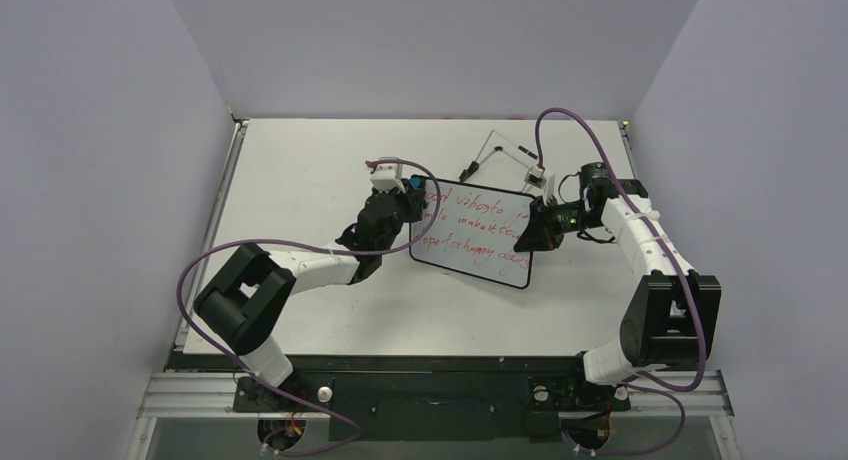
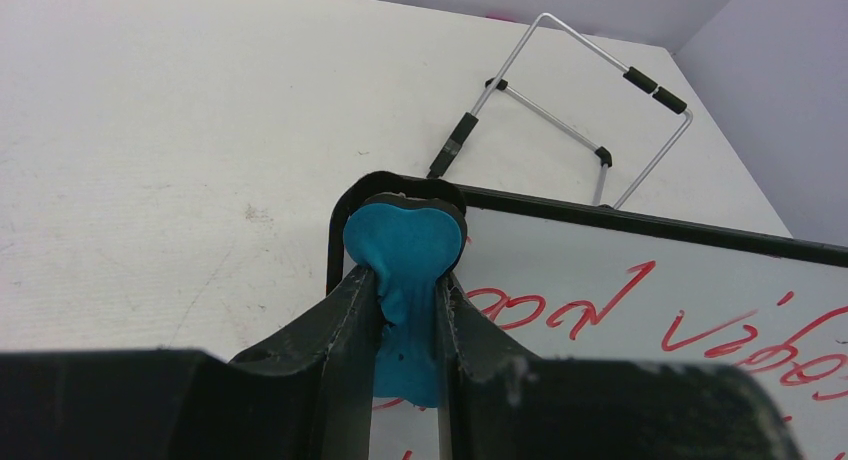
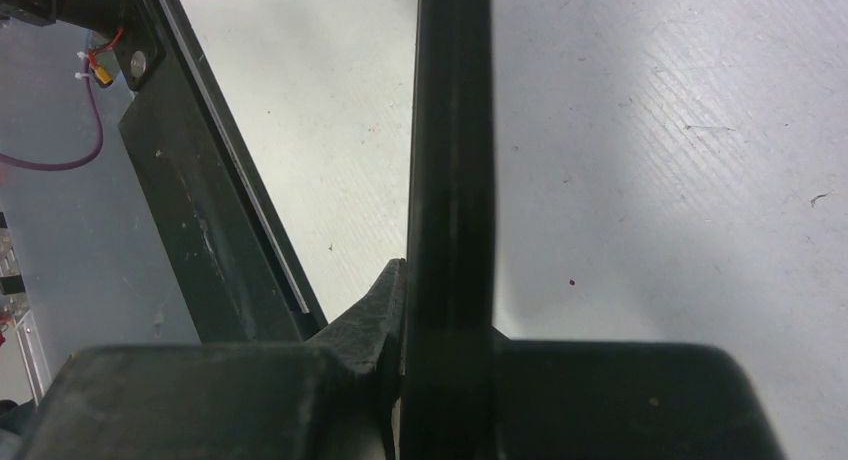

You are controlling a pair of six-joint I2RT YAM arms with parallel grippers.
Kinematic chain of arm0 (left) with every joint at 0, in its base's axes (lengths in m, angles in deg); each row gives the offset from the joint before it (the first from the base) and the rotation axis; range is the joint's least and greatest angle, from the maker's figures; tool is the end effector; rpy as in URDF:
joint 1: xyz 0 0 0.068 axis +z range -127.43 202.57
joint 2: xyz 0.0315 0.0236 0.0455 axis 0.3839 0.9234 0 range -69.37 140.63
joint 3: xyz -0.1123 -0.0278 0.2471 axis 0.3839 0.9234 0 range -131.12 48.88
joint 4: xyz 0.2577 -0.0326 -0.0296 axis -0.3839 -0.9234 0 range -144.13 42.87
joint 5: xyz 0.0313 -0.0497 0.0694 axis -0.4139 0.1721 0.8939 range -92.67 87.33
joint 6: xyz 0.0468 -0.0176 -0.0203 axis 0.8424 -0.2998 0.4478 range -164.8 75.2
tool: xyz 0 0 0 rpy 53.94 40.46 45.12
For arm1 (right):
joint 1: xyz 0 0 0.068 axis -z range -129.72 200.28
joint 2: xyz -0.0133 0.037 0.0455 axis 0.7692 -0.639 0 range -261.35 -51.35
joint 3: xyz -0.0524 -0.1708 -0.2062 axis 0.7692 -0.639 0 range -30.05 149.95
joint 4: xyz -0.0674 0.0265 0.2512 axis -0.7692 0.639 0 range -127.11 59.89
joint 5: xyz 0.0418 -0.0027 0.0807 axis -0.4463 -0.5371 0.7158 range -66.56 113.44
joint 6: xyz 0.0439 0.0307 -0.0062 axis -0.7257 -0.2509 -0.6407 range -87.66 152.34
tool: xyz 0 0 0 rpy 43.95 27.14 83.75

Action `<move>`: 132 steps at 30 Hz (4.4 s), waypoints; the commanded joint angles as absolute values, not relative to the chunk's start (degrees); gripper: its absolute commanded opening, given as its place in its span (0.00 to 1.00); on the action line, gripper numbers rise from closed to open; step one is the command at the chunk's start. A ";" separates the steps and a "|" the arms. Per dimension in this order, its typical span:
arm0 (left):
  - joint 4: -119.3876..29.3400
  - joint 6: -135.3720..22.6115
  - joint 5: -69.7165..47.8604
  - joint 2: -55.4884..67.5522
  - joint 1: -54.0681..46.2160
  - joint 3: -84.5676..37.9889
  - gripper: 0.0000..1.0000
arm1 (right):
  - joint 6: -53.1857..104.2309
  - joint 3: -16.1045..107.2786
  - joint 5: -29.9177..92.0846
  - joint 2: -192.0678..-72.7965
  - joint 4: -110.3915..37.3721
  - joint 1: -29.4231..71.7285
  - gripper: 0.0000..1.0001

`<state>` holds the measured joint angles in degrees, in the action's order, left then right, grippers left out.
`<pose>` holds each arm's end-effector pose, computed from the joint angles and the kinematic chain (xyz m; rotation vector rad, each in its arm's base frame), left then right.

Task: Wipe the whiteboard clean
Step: Erase the whiteboard at the center of the board.

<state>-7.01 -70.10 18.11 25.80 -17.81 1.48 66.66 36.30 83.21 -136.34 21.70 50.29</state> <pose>0.2818 -0.2230 0.2210 -0.0472 1.7252 -0.5456 0.2682 0.0307 0.2653 -0.8398 2.2137 1.2206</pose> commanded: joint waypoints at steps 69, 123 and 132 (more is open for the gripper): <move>-16.19 -66.94 5.74 26.54 -13.23 -4.78 0.00 | 70.92 37.46 82.32 -136.64 21.29 48.41 0.00; -33.08 -58.23 5.77 29.13 -11.58 -15.82 0.00 | 70.91 37.47 81.97 -136.93 21.36 48.35 0.00; -29.07 -57.57 0.81 26.33 -13.53 -11.45 0.00 | 70.92 37.56 82.04 -137.11 21.42 48.32 0.00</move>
